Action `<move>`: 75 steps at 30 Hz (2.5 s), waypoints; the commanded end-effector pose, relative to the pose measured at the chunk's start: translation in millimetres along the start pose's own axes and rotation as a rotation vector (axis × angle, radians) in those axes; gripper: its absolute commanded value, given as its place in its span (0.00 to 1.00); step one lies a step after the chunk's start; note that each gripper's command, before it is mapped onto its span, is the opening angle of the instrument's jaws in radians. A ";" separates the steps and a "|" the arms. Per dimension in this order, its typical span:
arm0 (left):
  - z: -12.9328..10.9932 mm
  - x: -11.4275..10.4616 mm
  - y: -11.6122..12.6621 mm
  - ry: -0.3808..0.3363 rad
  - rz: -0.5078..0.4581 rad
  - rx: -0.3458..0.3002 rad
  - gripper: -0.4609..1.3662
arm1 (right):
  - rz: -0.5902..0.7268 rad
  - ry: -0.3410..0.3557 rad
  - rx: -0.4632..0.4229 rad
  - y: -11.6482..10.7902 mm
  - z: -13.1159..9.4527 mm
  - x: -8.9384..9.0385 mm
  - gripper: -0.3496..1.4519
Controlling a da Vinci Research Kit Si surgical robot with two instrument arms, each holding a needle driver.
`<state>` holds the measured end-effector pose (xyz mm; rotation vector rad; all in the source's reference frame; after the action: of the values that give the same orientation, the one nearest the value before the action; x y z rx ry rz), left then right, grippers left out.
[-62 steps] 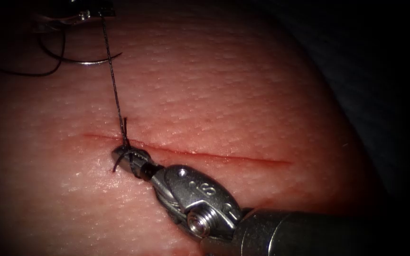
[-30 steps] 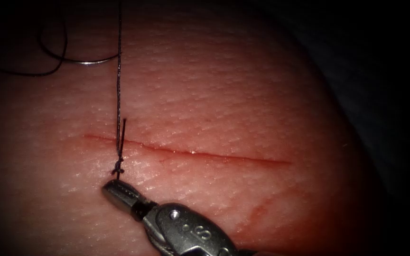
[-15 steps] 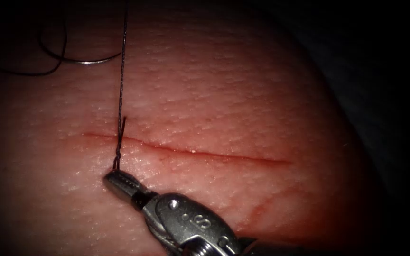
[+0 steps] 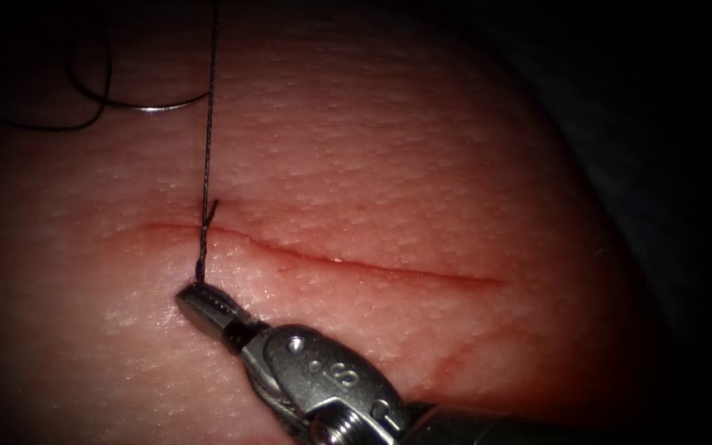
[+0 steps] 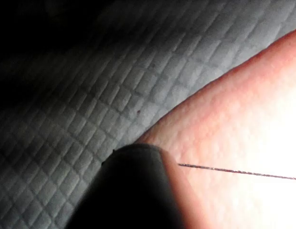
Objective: Wound Closure
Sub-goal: Tension the suture by pulling the left gripper up and the right down, then loop the suture clockwise one time around the right tool
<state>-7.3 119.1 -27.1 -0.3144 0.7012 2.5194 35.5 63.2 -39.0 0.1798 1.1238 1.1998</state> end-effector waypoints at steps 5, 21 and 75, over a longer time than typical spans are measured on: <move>0.2 -1.7 0.4 0.002 0.010 0.004 0.06 | -0.011 -0.012 0.008 -1.2 -0.6 -0.5 0.00; 1.0 -1.9 -0.8 -0.003 0.020 0.009 0.06 | -0.005 -0.058 0.009 -4.6 -3.0 -3.1 0.00; -11.8 -2.7 19.5 0.119 0.022 -0.360 0.06 | -0.014 0.014 0.042 -1.6 -3.4 -0.4 0.00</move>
<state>-14.2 97.0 -28.0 -0.5856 0.2995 2.6557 34.0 60.8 -41.3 0.1954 1.1611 1.1677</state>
